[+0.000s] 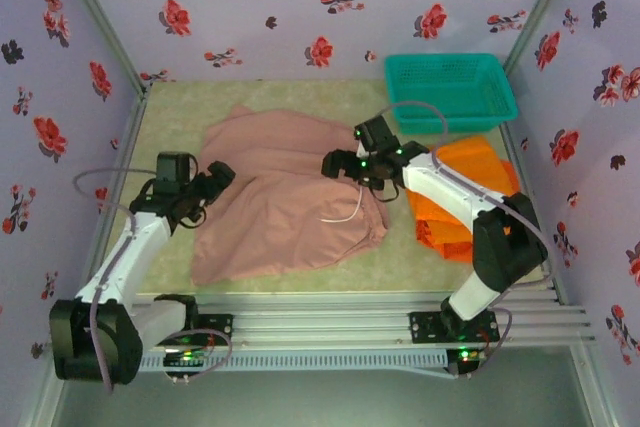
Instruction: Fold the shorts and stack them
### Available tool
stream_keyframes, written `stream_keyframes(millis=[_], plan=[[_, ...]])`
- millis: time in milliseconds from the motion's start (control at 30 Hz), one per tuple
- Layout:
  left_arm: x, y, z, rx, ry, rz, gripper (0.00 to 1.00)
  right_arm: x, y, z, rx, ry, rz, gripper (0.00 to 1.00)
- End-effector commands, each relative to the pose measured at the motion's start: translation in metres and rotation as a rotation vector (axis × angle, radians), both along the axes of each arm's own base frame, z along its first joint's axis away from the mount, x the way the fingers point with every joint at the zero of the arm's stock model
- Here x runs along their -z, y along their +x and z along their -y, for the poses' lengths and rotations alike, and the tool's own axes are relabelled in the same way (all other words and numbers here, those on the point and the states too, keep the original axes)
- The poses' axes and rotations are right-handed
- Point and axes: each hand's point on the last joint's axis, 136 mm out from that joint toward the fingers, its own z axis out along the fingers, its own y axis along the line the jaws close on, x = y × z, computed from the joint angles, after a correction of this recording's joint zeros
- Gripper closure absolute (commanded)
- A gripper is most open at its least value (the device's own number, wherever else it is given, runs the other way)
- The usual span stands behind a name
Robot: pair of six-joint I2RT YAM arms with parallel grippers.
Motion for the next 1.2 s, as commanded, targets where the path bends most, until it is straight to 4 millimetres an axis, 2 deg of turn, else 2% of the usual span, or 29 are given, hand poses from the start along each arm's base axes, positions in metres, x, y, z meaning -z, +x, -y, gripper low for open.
stream_keyframes(millis=[0, 100, 267, 433, 533, 633, 800, 1000, 1167], plan=[[-0.026, 0.041, 0.015, 0.031, -0.051, 0.141, 0.01, 0.005, 0.001, -0.007, 0.008, 0.044, 0.010, 0.01], [-0.037, 0.080, 0.031, 0.095, -0.069, 0.172, 0.01, 0.012, 0.010, -0.013, 0.002, 0.032, 0.003, 0.01], [-0.047, 0.148, 0.056, 0.144, -0.106, 0.232, 0.01, 0.025, 0.043, -0.018, 0.020, 0.005, -0.004, 0.01], [-0.017, 0.216, 0.071, 0.164, -0.105, 0.214, 0.01, 0.047, 0.077, -0.020, 0.051, 0.018, -0.060, 0.01], [0.013, 0.246, 0.074, 0.167, -0.074, 0.168, 0.01, 0.056, 0.091, -0.020, 0.057, 0.006, -0.073, 0.01], [0.042, 0.268, 0.073, 0.167, -0.036, 0.119, 0.01, 0.068, 0.099, -0.019, 0.059, -0.013, -0.103, 0.01], [0.073, 0.295, 0.068, 0.153, -0.003, 0.079, 0.01, 0.079, 0.112, -0.016, 0.084, -0.010, -0.134, 0.01], [0.102, 0.325, 0.042, 0.086, 0.028, 0.038, 0.01, 0.090, 0.126, -0.007, 0.112, -0.035, -0.165, 0.02], [0.115, 0.352, 0.016, 0.025, 0.058, 0.037, 0.01, 0.094, 0.140, -0.006, 0.137, -0.042, -0.172, 0.01]])
